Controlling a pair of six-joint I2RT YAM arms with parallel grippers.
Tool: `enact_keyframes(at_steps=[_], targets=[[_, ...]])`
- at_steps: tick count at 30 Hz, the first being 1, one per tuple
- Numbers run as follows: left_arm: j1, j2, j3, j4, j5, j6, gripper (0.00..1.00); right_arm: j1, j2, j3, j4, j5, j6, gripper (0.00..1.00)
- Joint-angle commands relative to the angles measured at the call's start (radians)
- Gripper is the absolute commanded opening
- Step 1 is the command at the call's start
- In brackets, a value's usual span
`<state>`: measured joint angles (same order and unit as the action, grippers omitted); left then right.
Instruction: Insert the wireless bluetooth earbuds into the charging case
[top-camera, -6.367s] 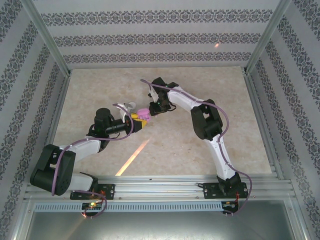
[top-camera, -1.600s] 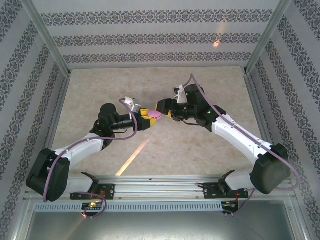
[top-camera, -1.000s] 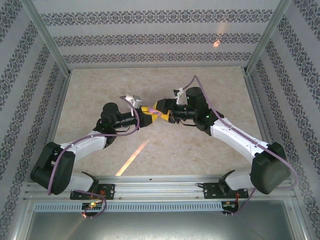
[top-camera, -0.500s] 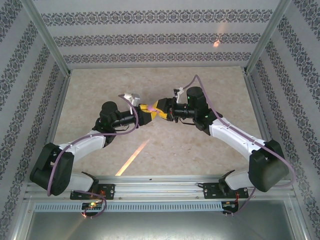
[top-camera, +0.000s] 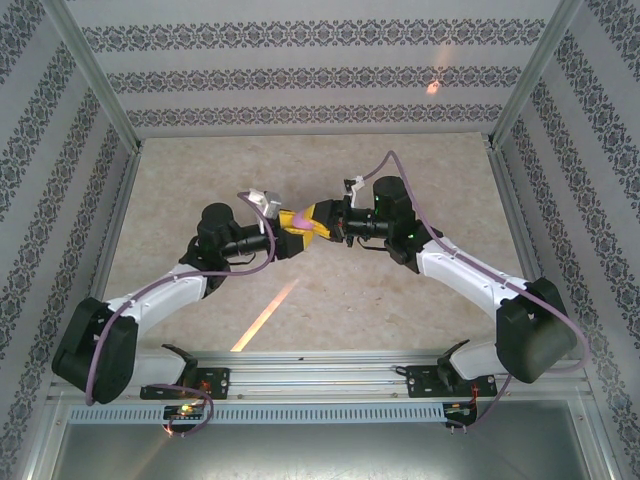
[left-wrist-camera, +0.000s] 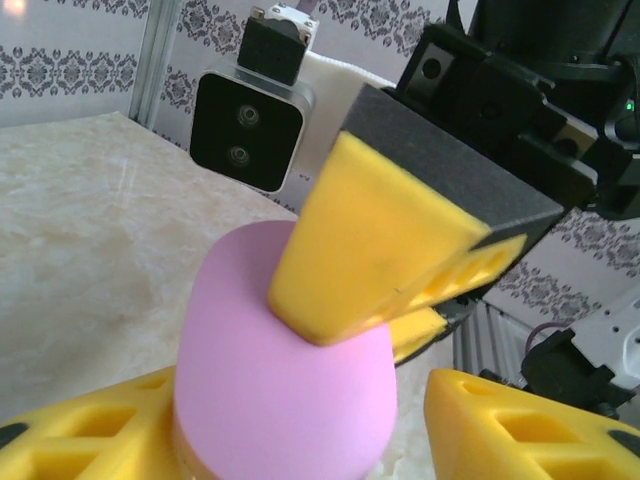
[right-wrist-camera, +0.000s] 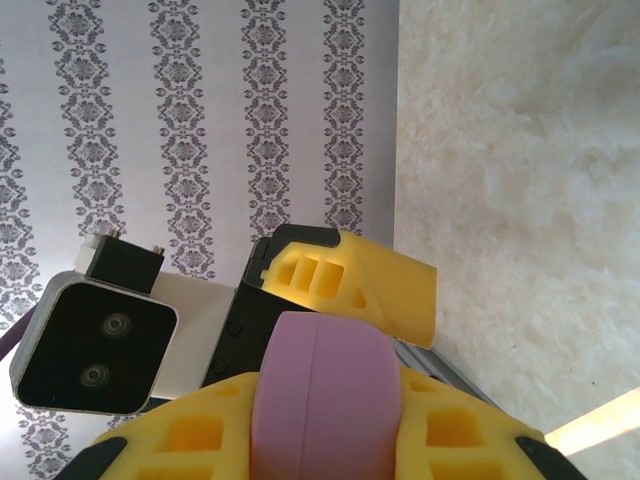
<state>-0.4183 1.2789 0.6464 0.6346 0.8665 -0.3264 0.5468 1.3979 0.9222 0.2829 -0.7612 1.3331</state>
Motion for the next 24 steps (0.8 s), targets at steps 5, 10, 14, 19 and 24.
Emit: enact_keyframes(at_steps=[5, 10, 14, 19, 24], targets=[[-0.013, -0.221, 0.009, -0.299, -0.151, 0.230, 0.70, -0.072, 0.006, -0.012, -0.139, 0.077, -0.173, 0.17], [-0.007, -0.384, -0.003, -0.541, -0.364, 0.350, 0.77, -0.085, 0.092, 0.059, -0.307, 0.148, -0.337, 0.17], [-0.002, -0.450, -0.004, -0.691, -0.564, 0.369, 0.78, -0.070, 0.240, 0.138, -0.306, 0.124, -0.369, 0.18], [0.011, -0.444, 0.033, -0.887, -0.867, 0.307, 0.81, -0.007, 0.394, 0.218, -0.314, 0.157, -0.404, 0.20], [0.024, -0.484, 0.010, -0.932, -0.931, 0.257, 0.82, 0.077, 0.575, 0.311, -0.256, 0.117, -0.364, 0.20]])
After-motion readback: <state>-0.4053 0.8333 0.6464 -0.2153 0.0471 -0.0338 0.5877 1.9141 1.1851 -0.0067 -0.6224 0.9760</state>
